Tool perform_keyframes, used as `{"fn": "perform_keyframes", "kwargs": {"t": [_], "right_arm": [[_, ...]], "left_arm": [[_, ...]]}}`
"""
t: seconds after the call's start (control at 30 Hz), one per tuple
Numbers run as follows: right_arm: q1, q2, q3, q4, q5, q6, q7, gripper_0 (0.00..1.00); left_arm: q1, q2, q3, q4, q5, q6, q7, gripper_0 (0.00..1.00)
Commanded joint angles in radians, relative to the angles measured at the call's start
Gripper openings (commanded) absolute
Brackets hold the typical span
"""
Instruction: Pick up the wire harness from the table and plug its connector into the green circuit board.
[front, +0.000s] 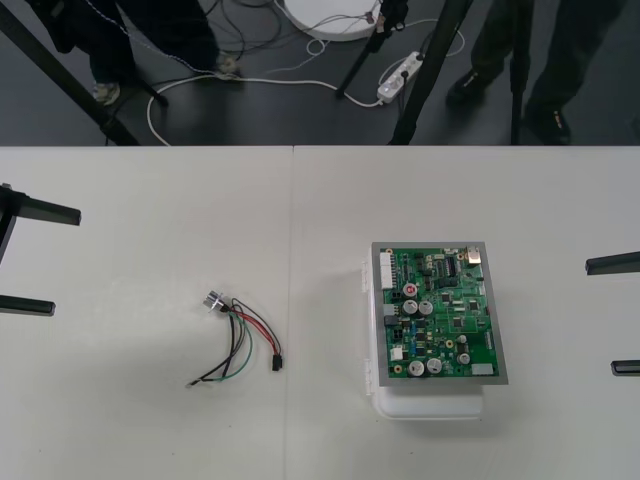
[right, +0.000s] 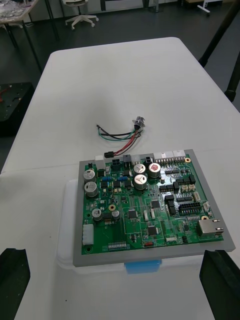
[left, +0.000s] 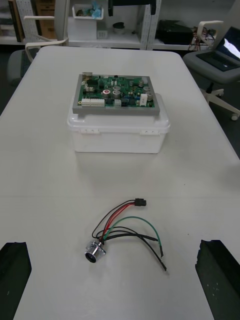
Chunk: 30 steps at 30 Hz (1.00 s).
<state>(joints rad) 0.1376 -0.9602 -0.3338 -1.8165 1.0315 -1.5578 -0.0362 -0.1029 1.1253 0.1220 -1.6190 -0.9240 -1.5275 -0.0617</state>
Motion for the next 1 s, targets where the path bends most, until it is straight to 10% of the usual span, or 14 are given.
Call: {"fn": "perform_keyframes", "kwargs": {"t": [0.03,1.0], "right_arm": [[-0.018,-0.035,-0.027,-0.003,-0.016,0.007,-0.017,1.00],[-0.018,-0.035,-0.027,-0.003,-0.016,0.007,-0.017,1.00]], "left_arm": [[0.018,0.048,0.036,-0.018,-0.002,-0.043,0.066,0.98],[0.018,0.048,0.036,-0.018,-0.002,-0.043,0.066,0.97]]}}
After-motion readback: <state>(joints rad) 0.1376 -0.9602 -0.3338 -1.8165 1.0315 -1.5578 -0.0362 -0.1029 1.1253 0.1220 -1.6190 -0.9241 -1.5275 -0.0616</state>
